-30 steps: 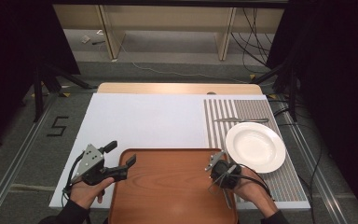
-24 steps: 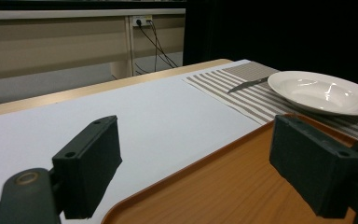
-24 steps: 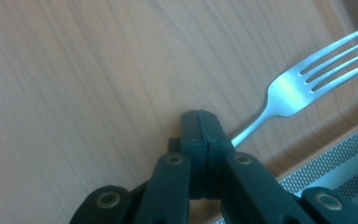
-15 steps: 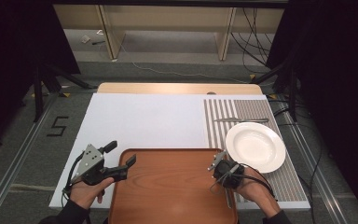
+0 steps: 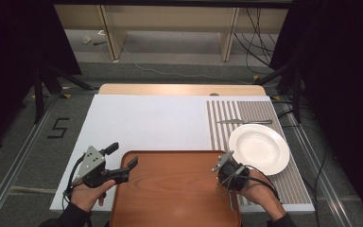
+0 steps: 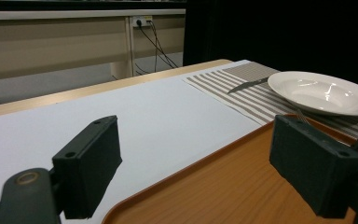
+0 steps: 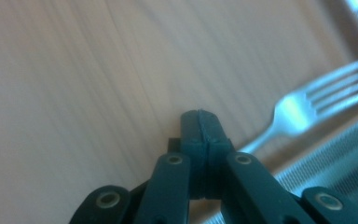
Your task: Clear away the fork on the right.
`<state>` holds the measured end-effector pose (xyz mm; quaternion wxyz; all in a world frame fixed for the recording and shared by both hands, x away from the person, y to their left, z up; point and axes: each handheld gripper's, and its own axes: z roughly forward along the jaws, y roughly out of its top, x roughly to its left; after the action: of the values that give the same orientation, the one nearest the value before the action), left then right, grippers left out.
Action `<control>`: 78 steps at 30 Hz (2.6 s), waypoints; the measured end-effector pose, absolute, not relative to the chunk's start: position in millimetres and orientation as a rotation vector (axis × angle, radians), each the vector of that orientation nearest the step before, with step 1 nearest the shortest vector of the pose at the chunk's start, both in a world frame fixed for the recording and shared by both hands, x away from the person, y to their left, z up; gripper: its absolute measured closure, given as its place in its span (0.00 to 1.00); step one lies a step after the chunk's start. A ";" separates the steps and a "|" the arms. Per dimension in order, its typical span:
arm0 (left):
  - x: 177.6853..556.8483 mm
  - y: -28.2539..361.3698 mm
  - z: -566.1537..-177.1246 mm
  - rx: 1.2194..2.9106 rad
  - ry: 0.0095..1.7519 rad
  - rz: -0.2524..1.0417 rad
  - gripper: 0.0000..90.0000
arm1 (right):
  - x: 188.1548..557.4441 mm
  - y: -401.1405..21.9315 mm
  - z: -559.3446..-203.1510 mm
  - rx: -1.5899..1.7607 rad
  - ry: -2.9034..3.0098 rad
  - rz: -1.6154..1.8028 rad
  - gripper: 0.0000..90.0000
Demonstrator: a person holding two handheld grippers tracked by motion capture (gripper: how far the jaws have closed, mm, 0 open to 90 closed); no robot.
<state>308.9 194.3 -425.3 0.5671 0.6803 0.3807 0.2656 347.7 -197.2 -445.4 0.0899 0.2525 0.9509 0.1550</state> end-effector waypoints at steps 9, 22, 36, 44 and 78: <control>308.9 194.2 -425.5 1.600 0.894 0.624 0.18 | 345.2 -199.1 -430.0 0.780 2.745 0.812 0.90; 309.2 194.3 -425.8 1.601 0.896 0.623 0.18 | 338.4 -200.1 -411.1 0.781 2.601 1.238 0.71; 309.8 194.5 -426.8 1.600 0.899 0.619 0.18 | 333.6 -205.0 -400.5 0.829 2.403 1.475 0.51; 309.9 194.8 -426.9 1.600 0.898 0.614 0.18 | 331.3 -207.4 -398.3 0.852 2.357 1.528 0.45; 308.9 194.7 -427.1 1.606 0.893 0.603 0.18 | 312.7 -232.8 -401.6 0.915 2.193 1.576 0.28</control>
<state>308.9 194.7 -427.1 0.5678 0.6836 0.3800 0.2568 312.7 -232.8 -401.6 0.1445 0.3177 0.7610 0.5469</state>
